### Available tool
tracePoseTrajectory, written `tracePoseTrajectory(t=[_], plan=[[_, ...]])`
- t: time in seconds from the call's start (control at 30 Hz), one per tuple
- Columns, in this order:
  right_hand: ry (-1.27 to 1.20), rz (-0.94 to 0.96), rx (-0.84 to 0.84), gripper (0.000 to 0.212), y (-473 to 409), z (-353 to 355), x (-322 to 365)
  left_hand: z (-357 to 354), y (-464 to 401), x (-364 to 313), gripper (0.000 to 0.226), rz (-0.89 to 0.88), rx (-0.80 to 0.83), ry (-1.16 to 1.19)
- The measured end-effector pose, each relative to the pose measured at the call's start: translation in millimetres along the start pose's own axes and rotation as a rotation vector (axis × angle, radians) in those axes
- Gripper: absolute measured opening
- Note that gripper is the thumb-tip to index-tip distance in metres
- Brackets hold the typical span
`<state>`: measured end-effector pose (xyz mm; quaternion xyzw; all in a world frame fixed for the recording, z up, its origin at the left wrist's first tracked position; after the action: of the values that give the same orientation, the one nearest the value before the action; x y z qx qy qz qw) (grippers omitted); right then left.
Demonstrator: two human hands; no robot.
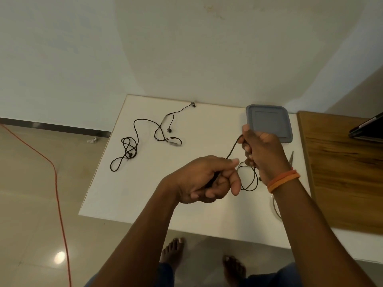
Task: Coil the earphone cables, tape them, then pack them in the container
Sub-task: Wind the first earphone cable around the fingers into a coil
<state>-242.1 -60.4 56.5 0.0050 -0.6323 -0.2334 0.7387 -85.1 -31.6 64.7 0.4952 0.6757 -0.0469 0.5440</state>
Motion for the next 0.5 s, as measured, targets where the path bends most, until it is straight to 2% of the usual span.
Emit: tracePoseTrajectory(t=[0.1,0.2,0.3,0.37,0.5], plan=[[0.394,0.191,0.044,0.041,1,-9,-4,3,4,-6,0.059,-0.054,0.116,0.229],[0.46,0.173,0.203,0.056,9,-27,-11,8,6,-9,0.061,-0.152,0.194,0.398],[0.474,0.18,0.297,0.055,16,-42,-13,17,9,-12,0.064,-0.285,0.184,0.516],[0.415,0.237,0.301,0.041,21,-51,-11,22,12,-18,0.056,-0.403,0.115,0.62],[0.355,0.311,0.286,0.035,27,-59,-10,35,11,-25,0.045,-0.571,-0.271,0.757]])
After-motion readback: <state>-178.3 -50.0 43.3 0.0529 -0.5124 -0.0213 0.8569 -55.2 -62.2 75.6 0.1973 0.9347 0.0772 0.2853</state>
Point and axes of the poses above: each hand's wrist, its own y-axis away from the middle knuckle, its own z-axis out of the back of the hand, x = y × z, the point moved 3 cm from there along -y, towards the middle knuckle, and after that the axes turned 7 degrees about -x, right-handed, at the moved point
